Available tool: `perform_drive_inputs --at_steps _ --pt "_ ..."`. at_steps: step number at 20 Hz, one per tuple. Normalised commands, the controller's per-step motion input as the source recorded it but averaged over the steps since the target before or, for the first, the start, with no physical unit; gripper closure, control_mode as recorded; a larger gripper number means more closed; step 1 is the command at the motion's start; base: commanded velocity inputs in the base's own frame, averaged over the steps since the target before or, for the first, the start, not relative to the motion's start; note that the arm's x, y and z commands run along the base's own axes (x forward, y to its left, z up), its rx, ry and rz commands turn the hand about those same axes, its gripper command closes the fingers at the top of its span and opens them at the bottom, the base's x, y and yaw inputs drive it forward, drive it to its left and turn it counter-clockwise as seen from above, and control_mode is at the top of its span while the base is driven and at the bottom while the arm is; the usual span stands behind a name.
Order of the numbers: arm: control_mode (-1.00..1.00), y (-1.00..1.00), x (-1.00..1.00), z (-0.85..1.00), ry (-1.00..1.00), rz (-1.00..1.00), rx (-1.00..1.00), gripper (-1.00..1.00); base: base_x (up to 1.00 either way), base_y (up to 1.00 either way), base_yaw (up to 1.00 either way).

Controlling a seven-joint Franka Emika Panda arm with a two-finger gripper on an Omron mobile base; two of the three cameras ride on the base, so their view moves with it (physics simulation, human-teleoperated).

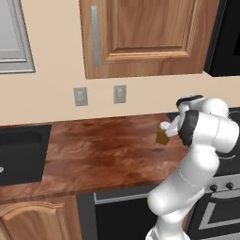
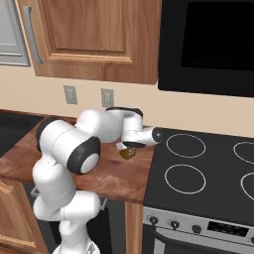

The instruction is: Collect the turmeric, ketchup, and shaker from the cabinet and place them next to the stove.

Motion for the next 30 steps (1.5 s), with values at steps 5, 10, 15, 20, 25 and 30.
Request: perform_drive_inputs --at_steps 5,10,15,20,25,30 --pt "-1.0 0.0 0.08 -0.31 0.0 0.03 0.0 -1.0 0.0 0.0 0.0" --pt "-1.0 0.0 0.01 -0.17 0.0 0.01 0.0 -1.0 0.0 0.0 0.0" --pt "-1.0 0.0 -0.2 0.08 -0.03 0.0 0.0 -1.0 0.0 0.0 0.0" --pt "-1.0 0.02 -0.41 0.32 -0.05 0.0 0.0 -1.0 0.0 0.0 0.0" --pt "-1.0 0.07 -0.36 0.56 -0.08 0.0 -0.02 -1.0 0.0 0.0 0.0" --pt "-1.0 0.15 -0.34 0.66 -0.12 0.0 -0.05 -1.0 0.0 0.0 0.0"
